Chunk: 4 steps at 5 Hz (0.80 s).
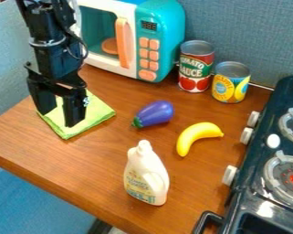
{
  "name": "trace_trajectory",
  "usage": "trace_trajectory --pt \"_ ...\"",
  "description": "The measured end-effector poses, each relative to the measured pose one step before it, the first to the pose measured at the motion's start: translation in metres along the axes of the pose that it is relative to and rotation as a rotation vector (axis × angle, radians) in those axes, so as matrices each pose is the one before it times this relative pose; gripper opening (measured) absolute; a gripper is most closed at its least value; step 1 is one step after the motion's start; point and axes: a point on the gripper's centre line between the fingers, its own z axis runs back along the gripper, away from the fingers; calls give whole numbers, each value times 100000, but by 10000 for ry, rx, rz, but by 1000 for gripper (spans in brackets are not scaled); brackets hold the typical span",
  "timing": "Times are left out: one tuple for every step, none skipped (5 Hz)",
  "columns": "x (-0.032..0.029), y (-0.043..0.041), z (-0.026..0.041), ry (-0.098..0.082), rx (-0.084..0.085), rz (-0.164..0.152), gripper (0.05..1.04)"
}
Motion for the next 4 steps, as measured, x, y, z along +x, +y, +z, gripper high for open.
trace_trajectory --pt "-127 -105 -555 199 -83 -7 1001" --pt "1552 1590 -916 95 -395 -44 1001" --pt "956 3348 263 -316 -103 944 1001" --pt "1874 2677 108 -307 204 210 1001"
